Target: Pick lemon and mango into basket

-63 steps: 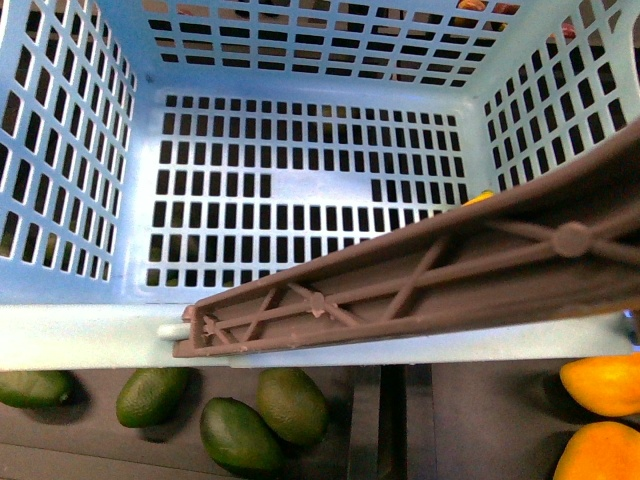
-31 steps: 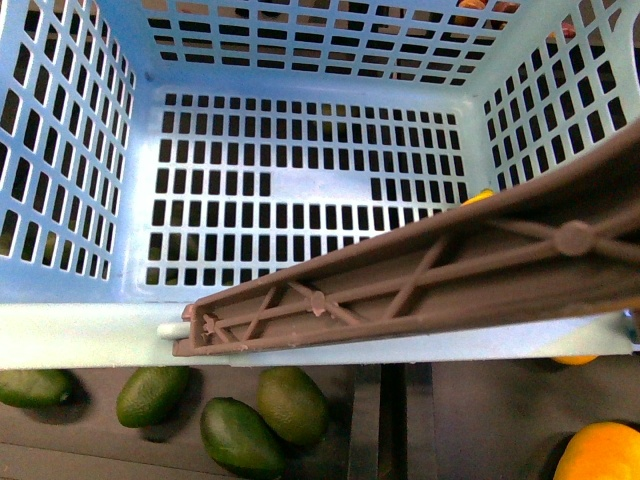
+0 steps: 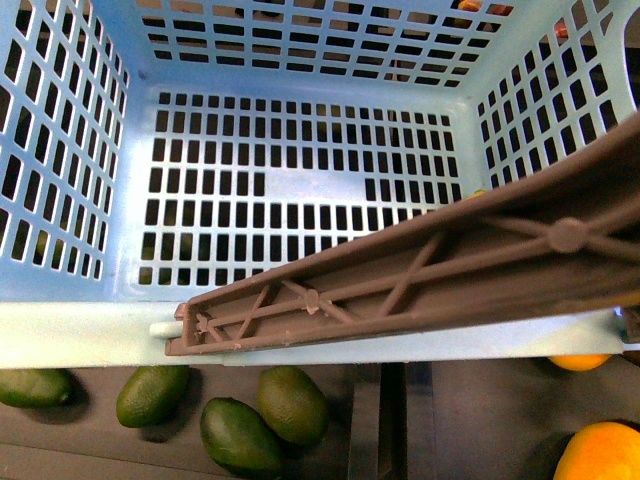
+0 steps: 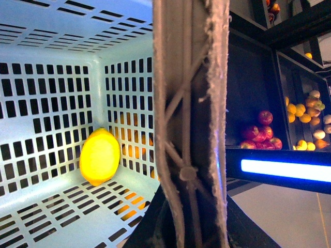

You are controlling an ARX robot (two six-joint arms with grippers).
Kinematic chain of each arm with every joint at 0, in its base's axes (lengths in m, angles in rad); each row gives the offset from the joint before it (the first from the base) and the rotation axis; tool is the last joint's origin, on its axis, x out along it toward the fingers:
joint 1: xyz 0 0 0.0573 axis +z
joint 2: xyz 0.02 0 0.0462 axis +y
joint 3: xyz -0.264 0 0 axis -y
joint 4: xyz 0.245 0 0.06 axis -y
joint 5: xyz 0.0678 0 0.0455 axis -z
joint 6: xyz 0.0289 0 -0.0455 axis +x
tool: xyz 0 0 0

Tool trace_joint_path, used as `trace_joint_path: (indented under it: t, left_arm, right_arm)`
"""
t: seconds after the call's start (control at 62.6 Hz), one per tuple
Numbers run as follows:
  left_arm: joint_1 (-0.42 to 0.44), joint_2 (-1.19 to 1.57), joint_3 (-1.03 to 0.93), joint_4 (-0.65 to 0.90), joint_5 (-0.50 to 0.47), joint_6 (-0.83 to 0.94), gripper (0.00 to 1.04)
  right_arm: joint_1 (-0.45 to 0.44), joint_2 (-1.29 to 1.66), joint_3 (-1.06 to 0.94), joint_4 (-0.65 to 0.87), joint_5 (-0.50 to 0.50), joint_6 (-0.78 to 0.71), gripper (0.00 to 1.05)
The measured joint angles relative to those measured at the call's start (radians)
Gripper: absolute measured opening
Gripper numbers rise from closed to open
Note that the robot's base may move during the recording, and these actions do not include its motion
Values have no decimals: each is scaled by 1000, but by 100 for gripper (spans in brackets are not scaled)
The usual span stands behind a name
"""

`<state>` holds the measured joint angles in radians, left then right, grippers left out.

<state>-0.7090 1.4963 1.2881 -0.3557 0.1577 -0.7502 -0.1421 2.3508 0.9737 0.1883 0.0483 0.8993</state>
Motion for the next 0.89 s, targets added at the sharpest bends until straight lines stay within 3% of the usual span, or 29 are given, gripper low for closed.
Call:
trace_joint_path:
  t: [0.479,0.719,0.895]
  left_arm:
    - [0,0,0,0,3,-2,6]
    - [0,0,0,0,1,0,6]
    - [0,0,0,0,0,0,6]
  right_arm:
    - [-26,72,19,-17,4,-9,96]
    - [-26,76,24,-26,-9,-7,67]
    - [-50,39,-24,-8,-35,-5,65]
